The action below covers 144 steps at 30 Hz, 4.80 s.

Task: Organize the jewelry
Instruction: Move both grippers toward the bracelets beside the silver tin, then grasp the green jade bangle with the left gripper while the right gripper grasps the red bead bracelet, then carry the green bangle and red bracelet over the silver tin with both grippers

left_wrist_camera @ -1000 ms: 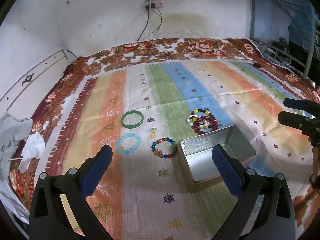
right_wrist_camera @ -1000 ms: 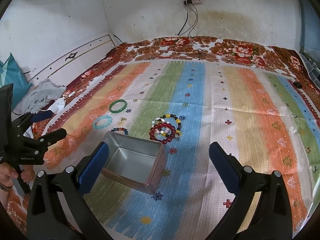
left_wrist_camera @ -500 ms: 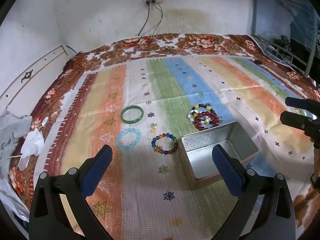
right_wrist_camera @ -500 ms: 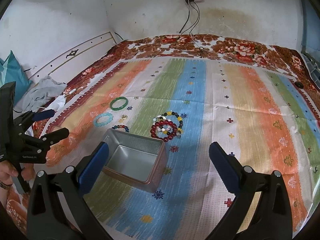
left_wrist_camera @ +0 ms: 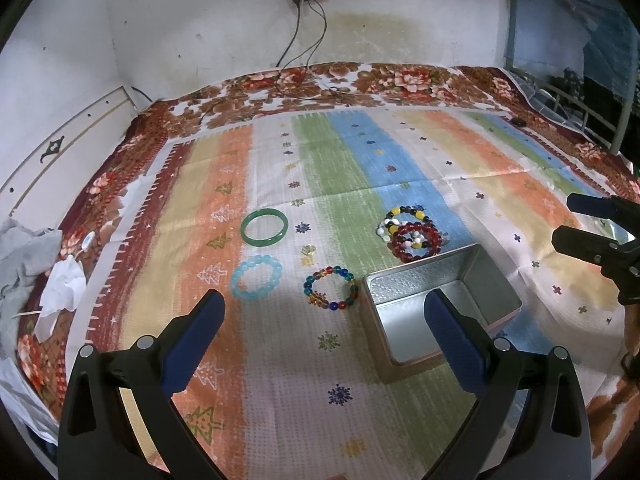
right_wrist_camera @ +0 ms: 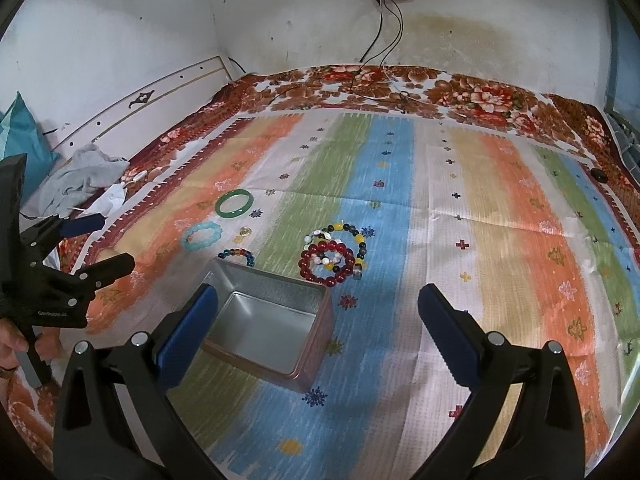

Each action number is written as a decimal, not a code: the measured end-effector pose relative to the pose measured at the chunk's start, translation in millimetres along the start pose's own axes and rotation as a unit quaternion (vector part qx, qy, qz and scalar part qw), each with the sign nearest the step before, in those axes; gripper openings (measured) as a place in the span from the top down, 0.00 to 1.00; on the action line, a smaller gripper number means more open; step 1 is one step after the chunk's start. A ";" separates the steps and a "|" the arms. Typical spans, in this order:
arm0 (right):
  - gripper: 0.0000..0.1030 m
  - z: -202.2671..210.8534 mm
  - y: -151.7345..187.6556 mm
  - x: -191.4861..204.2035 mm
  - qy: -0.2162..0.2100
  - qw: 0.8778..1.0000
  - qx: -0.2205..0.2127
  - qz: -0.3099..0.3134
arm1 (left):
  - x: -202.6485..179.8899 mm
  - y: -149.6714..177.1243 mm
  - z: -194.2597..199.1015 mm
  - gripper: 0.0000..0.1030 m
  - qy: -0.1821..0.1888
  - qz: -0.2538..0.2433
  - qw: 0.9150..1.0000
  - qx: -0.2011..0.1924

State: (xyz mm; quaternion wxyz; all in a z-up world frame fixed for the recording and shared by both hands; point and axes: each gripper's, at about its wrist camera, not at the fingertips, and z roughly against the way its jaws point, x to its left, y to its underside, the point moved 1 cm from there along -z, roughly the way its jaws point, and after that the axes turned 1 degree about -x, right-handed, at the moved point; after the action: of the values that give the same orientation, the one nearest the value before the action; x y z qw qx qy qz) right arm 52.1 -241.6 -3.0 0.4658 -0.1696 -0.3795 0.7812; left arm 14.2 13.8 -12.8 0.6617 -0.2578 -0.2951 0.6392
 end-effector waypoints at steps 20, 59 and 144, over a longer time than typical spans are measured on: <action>0.05 -30.6 -29.0 -14.1 0.042 0.999 0.012 0.001 | 18.3 -29.2 -26.3 0.05 -0.016 0.018 1.000 0.019; 0.16 -208.2 -44.4 -55.5 0.016 0.972 0.227 -0.048 | 117.0 -62.5 -191.9 0.20 -0.018 0.173 0.968 0.182; 0.86 -69.8 -76.7 17.9 -0.055 0.994 0.097 0.004 | 8.6 -59.4 -53.0 0.93 0.119 0.087 0.986 0.077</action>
State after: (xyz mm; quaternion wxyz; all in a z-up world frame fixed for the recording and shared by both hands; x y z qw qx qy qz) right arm 132.1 -174.5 10.5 0.4556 -0.0823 -0.3263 0.8241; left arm 93.7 21.4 -6.3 0.6515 -0.3056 -0.1403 0.6800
